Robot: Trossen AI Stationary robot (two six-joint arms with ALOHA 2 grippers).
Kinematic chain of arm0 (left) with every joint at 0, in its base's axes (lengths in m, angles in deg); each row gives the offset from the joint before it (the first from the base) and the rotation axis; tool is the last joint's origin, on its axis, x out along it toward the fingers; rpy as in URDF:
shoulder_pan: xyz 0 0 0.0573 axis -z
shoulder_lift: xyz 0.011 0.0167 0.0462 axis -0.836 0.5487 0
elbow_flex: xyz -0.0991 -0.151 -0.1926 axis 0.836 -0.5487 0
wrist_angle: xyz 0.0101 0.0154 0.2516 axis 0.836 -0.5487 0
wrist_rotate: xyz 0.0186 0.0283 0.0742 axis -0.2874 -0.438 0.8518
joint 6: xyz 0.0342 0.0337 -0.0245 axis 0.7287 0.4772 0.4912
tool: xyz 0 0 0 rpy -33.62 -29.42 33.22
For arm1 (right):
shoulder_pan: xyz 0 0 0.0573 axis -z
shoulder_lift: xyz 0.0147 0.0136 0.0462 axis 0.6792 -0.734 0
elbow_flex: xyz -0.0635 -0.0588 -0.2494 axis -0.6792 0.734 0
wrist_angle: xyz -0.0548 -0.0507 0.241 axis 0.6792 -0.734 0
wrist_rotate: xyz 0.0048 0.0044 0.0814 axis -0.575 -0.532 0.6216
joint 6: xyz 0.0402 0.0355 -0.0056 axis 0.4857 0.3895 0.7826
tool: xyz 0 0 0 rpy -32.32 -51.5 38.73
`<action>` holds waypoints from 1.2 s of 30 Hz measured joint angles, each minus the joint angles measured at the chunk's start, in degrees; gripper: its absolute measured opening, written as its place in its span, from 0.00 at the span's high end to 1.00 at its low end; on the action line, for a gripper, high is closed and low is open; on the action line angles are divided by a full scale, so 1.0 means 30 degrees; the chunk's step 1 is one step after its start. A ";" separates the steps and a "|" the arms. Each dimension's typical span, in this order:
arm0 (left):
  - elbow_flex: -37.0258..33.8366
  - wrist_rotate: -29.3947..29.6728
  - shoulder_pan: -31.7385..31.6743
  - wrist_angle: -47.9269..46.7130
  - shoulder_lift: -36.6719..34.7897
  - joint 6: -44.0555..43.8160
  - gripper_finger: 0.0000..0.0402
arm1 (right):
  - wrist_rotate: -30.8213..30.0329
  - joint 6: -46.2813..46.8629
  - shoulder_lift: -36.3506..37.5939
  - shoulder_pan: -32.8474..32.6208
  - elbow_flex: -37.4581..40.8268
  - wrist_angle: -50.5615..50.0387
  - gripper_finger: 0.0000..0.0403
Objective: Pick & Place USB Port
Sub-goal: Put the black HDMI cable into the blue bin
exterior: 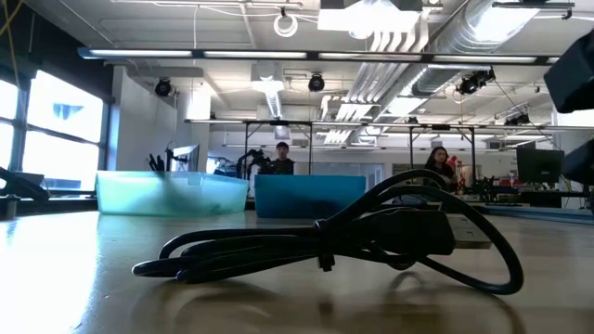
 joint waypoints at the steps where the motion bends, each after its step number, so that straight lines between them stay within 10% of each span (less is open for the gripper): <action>1: 0.0000 -0.0007 0.0000 0.0000 0.0000 -0.0007 0.81 | -0.0250 -0.0038 0.0017 -0.0006 0.0148 0.0141 0.38; 12: 0.0000 0.0022 0.0000 0.0002 0.0000 -0.0022 0.81 | -0.0958 -0.4255 -0.0087 0.0615 0.0007 -0.0405 0.96; 30: 0.0000 0.0322 0.0000 0.0138 0.0000 -0.3428 0.81 | -0.8387 -1.8870 -0.0088 0.8352 -0.8867 -0.5672 0.99; 36: 0.0000 0.0433 0.0000 0.0138 -0.0007 -0.4895 0.81 | -0.6382 -2.1431 -0.0088 1.3357 -1.1085 -0.5206 0.99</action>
